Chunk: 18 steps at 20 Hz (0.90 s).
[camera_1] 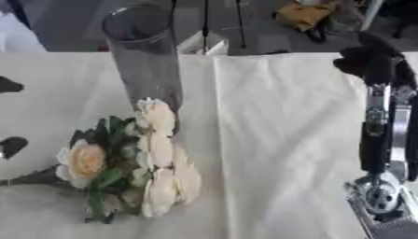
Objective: Arrange flowers into the vase.
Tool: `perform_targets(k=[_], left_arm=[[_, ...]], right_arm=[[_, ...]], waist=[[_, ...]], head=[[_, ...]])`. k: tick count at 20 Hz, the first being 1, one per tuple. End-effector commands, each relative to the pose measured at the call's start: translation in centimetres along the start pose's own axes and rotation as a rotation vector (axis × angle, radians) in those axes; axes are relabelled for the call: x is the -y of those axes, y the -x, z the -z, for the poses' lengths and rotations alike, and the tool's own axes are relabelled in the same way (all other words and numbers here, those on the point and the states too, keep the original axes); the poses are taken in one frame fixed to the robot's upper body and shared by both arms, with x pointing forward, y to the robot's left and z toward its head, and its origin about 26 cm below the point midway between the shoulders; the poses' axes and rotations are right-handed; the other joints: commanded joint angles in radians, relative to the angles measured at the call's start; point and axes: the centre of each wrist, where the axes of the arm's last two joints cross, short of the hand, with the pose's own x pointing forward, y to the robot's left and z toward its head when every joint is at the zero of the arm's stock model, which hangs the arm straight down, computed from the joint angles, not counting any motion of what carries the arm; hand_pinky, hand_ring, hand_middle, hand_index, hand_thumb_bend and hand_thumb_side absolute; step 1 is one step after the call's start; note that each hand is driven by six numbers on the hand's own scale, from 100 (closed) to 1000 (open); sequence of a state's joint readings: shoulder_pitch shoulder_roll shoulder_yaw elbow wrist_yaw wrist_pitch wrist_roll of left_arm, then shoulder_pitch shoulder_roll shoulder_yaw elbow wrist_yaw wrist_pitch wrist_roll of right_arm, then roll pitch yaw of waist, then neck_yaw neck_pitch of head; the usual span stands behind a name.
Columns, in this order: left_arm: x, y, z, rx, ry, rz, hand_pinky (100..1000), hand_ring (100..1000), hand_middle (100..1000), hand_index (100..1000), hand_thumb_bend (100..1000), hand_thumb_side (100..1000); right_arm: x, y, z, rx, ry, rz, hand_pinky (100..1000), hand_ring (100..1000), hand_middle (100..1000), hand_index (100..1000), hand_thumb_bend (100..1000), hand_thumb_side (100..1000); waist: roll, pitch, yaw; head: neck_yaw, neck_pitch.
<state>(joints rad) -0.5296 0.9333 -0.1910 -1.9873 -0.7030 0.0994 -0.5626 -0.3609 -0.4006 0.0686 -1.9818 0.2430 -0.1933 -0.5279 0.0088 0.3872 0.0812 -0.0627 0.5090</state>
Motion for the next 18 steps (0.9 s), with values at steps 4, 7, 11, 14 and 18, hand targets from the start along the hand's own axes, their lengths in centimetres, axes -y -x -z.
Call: perform_targets(k=[4,7,11,14,18], left_arm=[[-0.6,-0.3,-0.1,-0.003,0.144,0.080,817,853,882,1000,624,881],[-0.4,-0.4,-0.1,0.001,0.182,0.067,817,850,881,1000,629,853],[0.0,-0.6,0.1,0.005,0.220,0.067,804,841,864,1000,593,804],[0.3,-0.8,0.3,0.004,0.214,0.071,775,831,843,1000,535,756],[0.8,-1.0,0.5,-0.003,0.177,0.082,744,817,829,1000,484,701]], right_arm=[[0.2,-0.5,0.5,0.024,-0.010,0.010,697,646,634,831,100,1000],[0.2,-0.5,0.5,0.022,-0.009,0.012,697,646,633,830,100,1000],[0.1,-0.5,0.5,0.019,-0.007,0.014,698,645,632,831,100,1000],[0.1,-0.5,0.5,0.018,-0.007,0.016,698,646,632,831,100,1000],[0.1,-0.5,0.4,0.014,-0.005,0.017,698,645,631,831,100,1000]], waist=[[0.019,-0.035,0.001],[0.018,-0.033,0.002],[0.016,-0.031,0.000],[0.016,-0.031,0.000],[0.015,-0.030,-0.001]], head=[[0.004,-0.011],[0.003,-0.015],[0.003,-0.017],[0.005,-0.020],[0.007,-0.022]])
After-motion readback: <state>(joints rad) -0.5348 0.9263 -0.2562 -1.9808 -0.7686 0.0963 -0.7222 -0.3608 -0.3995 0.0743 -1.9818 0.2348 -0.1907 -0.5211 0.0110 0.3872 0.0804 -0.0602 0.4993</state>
